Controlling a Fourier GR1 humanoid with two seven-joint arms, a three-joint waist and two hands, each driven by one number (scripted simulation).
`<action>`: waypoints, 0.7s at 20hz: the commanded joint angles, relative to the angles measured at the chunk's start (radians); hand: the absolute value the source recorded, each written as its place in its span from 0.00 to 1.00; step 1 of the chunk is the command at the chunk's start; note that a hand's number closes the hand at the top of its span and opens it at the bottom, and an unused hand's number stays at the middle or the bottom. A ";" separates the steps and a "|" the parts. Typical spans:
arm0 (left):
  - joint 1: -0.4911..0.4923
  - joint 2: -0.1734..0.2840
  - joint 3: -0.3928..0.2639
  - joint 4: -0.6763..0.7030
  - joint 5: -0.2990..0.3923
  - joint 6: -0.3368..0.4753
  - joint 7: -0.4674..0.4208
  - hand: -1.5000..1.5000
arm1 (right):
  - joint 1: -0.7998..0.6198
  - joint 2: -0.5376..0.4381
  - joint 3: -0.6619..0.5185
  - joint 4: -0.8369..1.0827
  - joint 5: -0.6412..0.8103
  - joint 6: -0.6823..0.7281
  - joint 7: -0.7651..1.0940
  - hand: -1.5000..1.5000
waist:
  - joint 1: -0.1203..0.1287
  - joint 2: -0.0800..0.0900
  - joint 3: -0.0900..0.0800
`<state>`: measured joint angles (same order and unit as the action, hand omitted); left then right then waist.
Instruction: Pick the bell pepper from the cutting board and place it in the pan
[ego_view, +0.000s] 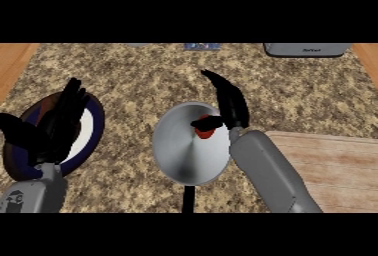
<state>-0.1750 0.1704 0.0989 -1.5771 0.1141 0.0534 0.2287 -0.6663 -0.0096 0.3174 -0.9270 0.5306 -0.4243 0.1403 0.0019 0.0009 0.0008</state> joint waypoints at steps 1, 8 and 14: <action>0.018 0.004 -0.004 -0.060 -0.001 0.013 0.051 0.50 | 0.058 -0.051 -0.118 -0.140 -0.171 0.076 -0.088 0.00 | -0.010 -0.006 0.001; 0.058 0.033 0.042 -0.039 0.029 -0.026 0.013 0.50 | 0.346 -0.183 -0.234 -0.378 -0.427 0.298 -0.275 0.00 | -0.024 -0.008 0.000; 0.021 0.001 0.008 -0.057 -0.013 0.017 0.031 0.50 | 0.543 -0.294 -0.295 -0.598 -0.583 0.515 -0.285 0.00 | -0.015 -0.005 -0.001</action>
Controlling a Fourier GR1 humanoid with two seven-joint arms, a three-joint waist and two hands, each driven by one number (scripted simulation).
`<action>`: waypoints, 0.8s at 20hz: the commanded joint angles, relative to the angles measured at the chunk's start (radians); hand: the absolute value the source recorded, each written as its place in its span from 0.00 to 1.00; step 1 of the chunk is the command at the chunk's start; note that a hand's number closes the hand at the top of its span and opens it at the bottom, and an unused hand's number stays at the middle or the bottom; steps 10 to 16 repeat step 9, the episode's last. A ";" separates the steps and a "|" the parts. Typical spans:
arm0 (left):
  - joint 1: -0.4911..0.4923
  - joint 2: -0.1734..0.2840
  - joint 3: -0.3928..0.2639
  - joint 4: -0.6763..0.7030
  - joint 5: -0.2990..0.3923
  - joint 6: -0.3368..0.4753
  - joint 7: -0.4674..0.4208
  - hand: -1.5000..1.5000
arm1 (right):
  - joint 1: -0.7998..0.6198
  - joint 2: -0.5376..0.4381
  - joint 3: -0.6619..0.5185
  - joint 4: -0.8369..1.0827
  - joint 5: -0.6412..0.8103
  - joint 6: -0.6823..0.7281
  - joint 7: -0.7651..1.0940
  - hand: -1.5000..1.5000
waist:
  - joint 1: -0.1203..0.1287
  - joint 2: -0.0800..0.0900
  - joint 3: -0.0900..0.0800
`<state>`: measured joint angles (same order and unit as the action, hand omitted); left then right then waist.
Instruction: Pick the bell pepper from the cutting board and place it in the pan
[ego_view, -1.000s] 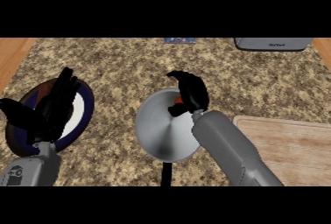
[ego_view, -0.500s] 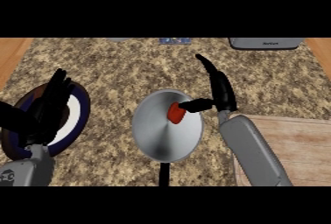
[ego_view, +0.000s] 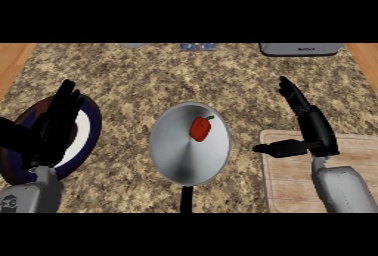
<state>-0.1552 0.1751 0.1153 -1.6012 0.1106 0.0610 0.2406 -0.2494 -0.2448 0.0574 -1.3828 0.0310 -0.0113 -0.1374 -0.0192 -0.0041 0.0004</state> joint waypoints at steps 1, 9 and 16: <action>-0.023 -0.027 -0.028 0.015 -0.032 0.027 0.013 0.50 | 0.137 -0.075 -0.071 -0.075 -0.095 0.126 -0.098 0.00 | 0.009 0.003 0.000; 0.003 -0.014 -0.014 -0.031 -0.020 -0.010 0.043 0.50 | 0.245 -0.083 -0.138 -0.242 -0.073 0.180 -0.011 0.00 | 0.017 0.003 0.000; 0.003 -0.014 -0.014 -0.031 -0.020 -0.010 0.043 0.50 | 0.245 -0.083 -0.138 -0.242 -0.073 0.180 -0.011 0.00 | 0.017 0.003 0.000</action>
